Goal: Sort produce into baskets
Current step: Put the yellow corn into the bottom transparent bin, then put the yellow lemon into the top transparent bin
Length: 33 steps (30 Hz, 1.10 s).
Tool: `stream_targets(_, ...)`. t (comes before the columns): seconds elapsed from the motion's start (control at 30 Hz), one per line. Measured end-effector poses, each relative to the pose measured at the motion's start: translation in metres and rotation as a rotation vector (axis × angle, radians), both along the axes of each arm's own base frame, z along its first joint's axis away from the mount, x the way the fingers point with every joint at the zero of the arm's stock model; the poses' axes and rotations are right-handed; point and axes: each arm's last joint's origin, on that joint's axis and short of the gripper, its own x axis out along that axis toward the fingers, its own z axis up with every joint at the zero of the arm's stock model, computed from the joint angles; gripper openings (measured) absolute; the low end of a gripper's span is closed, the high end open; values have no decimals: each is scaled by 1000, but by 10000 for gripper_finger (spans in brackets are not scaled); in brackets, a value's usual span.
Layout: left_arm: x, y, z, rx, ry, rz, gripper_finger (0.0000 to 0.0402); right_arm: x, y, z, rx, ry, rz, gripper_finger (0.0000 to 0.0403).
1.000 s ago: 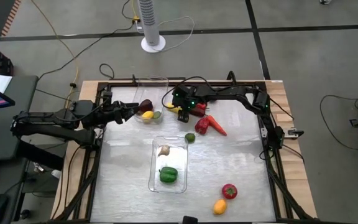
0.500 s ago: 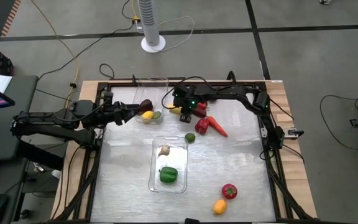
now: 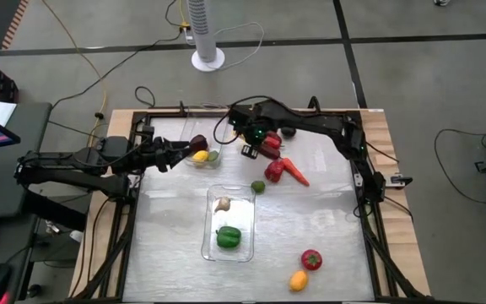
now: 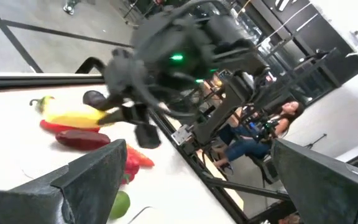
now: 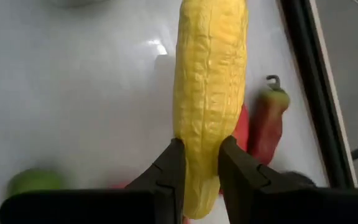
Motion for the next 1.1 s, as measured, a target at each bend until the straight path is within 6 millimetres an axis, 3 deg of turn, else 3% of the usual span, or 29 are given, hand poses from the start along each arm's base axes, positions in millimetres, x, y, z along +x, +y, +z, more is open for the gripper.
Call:
stream_targets(0.13,0,0,-3,8,36,0,387,3,31,16,228,-43,89,102)
stream_targets(0.3,-1,0,-5,31,61,-3,387,11,88,18,487,-68,274,103)
stream_targets(0.53,-1,0,-6,57,80,-22,387,17,156,16,455,-53,436,103)
stream_targets(0.73,0,-1,-6,77,88,-52,387,23,169,18,409,-108,338,127)
stream_targets(1.0,0,-3,-6,82,89,-110,386,21,171,17,485,-88,190,259)
stream_targets(1.1,-1,-4,-5,75,81,-171,387,12,184,17,523,-11,157,286)
